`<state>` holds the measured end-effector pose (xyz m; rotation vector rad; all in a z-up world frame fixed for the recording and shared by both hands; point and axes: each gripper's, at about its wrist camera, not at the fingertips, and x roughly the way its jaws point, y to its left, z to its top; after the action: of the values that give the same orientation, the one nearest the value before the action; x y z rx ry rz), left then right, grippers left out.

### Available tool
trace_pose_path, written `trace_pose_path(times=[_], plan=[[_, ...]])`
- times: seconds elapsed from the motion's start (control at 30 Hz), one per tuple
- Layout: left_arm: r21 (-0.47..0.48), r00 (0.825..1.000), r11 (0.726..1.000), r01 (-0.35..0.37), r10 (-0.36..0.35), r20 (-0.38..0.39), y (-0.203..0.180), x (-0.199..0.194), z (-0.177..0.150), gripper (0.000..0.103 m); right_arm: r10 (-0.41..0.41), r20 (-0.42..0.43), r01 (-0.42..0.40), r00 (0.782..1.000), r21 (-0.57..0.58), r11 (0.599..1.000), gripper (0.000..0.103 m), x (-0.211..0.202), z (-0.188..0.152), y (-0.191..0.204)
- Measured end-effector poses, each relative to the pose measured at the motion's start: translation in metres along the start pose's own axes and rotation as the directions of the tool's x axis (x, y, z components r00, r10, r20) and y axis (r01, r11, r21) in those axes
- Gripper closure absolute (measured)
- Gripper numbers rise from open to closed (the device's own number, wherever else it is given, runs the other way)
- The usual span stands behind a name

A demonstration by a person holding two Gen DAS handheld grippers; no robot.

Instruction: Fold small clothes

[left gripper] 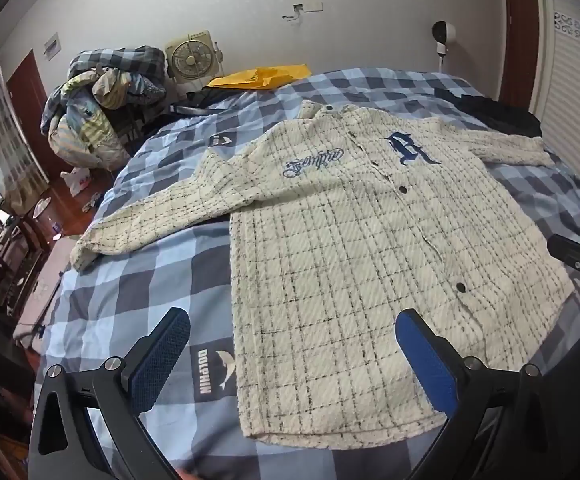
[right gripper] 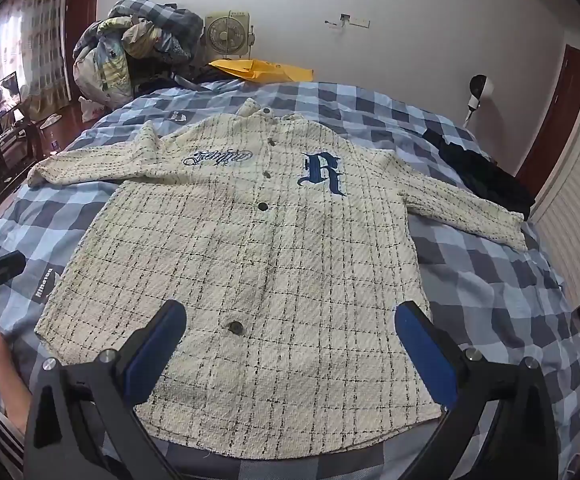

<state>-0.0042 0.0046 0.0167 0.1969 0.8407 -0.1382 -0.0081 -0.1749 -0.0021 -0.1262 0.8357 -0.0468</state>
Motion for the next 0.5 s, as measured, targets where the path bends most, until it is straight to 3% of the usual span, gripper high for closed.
trace_pose_path(times=[0.5], plan=[[-0.023,1.000,1.000,0.001,-0.001,-0.003,0.0047,-0.0015,0.0010,0.000,0.005,-0.004,-0.005,1.000,0.018,1.000,0.001,-0.0012,-0.0028,-0.0015]])
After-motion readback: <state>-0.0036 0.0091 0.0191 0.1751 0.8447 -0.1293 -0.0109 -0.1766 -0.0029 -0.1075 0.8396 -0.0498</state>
